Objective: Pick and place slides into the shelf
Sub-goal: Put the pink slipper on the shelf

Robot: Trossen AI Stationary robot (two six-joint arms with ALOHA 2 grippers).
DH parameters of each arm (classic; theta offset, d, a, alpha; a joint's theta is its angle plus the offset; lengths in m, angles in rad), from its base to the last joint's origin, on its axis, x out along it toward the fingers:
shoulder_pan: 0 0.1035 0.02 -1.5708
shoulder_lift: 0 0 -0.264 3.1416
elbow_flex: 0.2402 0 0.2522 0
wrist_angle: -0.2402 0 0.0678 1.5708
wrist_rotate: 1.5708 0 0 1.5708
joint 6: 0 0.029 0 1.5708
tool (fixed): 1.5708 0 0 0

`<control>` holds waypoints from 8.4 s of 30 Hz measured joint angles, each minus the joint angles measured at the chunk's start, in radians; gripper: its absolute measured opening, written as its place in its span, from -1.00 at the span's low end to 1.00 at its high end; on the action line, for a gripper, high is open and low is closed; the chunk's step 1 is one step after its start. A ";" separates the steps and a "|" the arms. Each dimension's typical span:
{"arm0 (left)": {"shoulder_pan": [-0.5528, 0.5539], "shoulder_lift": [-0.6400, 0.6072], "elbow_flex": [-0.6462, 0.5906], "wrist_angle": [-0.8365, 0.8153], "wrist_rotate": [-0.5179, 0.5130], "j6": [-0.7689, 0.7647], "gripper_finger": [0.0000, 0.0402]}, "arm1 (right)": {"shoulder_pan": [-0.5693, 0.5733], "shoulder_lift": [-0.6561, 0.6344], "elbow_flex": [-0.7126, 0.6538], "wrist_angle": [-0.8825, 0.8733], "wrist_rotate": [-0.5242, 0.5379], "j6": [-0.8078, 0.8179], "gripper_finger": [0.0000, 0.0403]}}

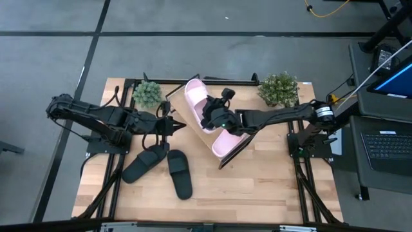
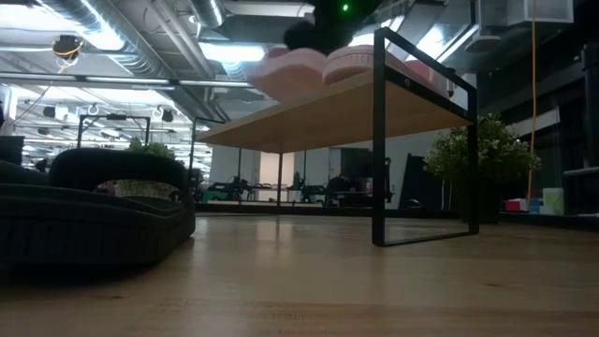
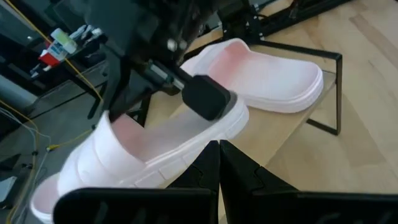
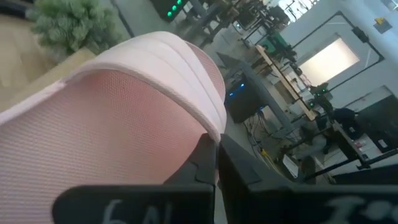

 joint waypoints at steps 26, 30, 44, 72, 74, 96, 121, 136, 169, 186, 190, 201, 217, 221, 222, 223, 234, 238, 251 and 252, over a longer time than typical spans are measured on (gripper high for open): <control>-0.007 0.000 0.000 -0.044 -0.006 -0.031 -1.00 | -0.047 0.046 0.002 -0.083 -0.194 -0.001 -0.87; -0.007 0.000 0.000 -0.048 -0.005 -0.045 -1.00 | -0.063 0.045 0.002 -0.100 -0.283 -0.002 -0.83; -0.007 0.000 0.000 -0.050 -0.005 -0.049 -1.00 | -0.077 0.045 0.002 -0.102 -0.314 -0.076 -0.62; -0.007 0.000 0.000 -0.102 -0.004 -0.101 -1.00 | -0.063 0.042 0.285 -0.505 -0.489 0.042 -0.30; -0.007 0.000 0.000 -0.102 -0.005 -0.101 -1.00 | -0.063 0.041 0.328 -0.525 -0.488 0.056 -0.36; -0.006 -0.002 -0.192 0.078 -0.132 -0.087 -1.00 | -0.057 -0.164 0.199 -0.511 -0.329 0.213 -0.99; 0.197 0.141 -0.160 0.436 -0.060 -0.150 -1.00 | 0.131 -0.983 -0.687 -0.074 -0.520 0.261 -0.98; 0.170 0.248 0.005 0.211 -0.243 -0.211 -0.95 | 0.160 -1.048 -0.816 -0.064 -0.519 0.350 -0.98; 0.059 0.342 0.006 0.085 -0.455 -0.498 -0.28 | 0.160 -1.047 -0.822 -0.110 -0.519 0.373 -0.98; 0.085 0.421 0.007 0.086 -0.566 -0.442 -0.30 | 0.159 -1.047 -0.822 -0.160 -0.519 0.376 -0.97; 0.068 0.419 0.006 0.084 -0.591 -0.418 -0.30 | 0.159 -1.047 -0.822 -0.167 -0.519 0.377 -0.97; 0.075 0.419 0.006 0.054 -0.598 -0.415 -0.30 | 0.159 -1.046 -0.822 -0.186 -0.519 0.400 -0.97; 0.146 0.419 0.006 0.023 -0.594 -0.449 -0.31 | 0.160 -1.046 -0.822 -0.204 -0.519 0.403 -0.97; 0.149 0.419 0.006 0.022 -0.591 -0.449 -0.42 | 0.160 -1.046 -0.822 -0.204 -0.519 0.402 -0.97; 0.149 0.419 0.006 0.021 -0.589 -0.449 -0.47 | 0.159 -1.046 -0.822 -0.204 -0.519 0.401 -0.97; 0.149 0.419 0.006 0.021 -0.582 -0.449 -0.52 | 0.160 -1.046 -0.822 -0.204 -0.519 0.401 -0.97; 0.148 0.417 0.006 0.020 -0.569 -0.449 -0.94 | 0.160 -1.046 -0.822 -0.211 -0.519 0.401 -0.97; 0.146 0.417 0.006 0.019 -0.598 -0.418 -0.97 | 0.160 -1.046 -0.822 -0.212 -0.519 0.400 -0.97; 0.140 0.417 0.006 0.104 -0.604 -0.237 -0.99 | 0.160 -1.047 -0.911 -0.153 -0.519 0.408 -0.97; 0.139 0.417 0.005 0.120 -0.601 -0.213 -0.99 | 0.160 -1.048 -0.921 -0.141 -0.518 0.416 -0.97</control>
